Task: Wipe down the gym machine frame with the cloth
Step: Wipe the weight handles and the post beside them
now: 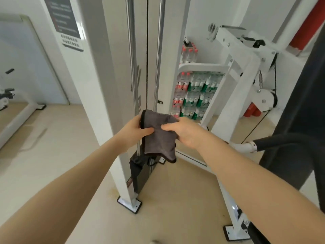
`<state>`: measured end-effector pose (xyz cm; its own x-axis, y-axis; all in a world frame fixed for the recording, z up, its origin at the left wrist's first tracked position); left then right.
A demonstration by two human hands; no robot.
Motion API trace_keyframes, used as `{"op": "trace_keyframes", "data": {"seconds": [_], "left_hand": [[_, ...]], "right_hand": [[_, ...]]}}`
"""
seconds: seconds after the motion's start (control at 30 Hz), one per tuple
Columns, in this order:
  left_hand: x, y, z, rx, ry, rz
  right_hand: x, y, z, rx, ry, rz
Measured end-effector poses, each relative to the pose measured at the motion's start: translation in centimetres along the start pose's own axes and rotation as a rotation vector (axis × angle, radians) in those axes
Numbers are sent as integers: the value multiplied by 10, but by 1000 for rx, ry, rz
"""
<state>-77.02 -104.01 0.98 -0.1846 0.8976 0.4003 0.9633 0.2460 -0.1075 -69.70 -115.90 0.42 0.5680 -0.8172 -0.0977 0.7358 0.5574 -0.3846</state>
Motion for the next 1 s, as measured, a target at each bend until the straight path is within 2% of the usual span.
{"op": "trace_keyframes", "data": {"seconds": [0.1, 0.17, 0.3, 0.4, 0.47, 0.57, 0.63, 0.73, 0.9, 1.0], "left_hand": [[-9, -25, 30, 106, -10, -32], [-11, -32, 42, 131, 3, -27], [-3, -22, 51, 120, 43, -62], [1, 7, 63, 85, 193, -71], [-11, 33, 79, 23, 346, -33], [-45, 74, 110, -69, 554, 23], [-68, 104, 131, -129, 680, 15], [-93, 149, 159, -234, 805, -97], [-111, 221, 216, -308, 917, -311], [-117, 255, 239, -361, 1068, -404]], "right_hand": [[-3, -10, -51, -71, 301, 3], [-9, -14, -67, -99, 405, -3], [-25, -10, -75, -141, 466, 37], [-27, 16, -77, -112, 443, 23], [-16, 46, -89, -63, 440, -77], [19, 90, -120, 21, 400, -349], [42, 121, -143, 57, 324, -448], [68, 174, -162, 156, 271, -450], [105, 262, -184, 306, 373, -435], [117, 303, -196, 366, 258, -470]]}}
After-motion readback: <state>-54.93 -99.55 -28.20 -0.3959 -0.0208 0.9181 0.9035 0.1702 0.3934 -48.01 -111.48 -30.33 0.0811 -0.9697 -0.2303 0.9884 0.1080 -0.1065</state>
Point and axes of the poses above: each hand's wrist, its own y-axis towards the middle knuckle, its own x-axis out of the back of the hand, z = x × y, the point moved 8 cm from there along y, towards the middle knuckle, and after that the axes turned 12 degrees about y, right-handed, at the moved point
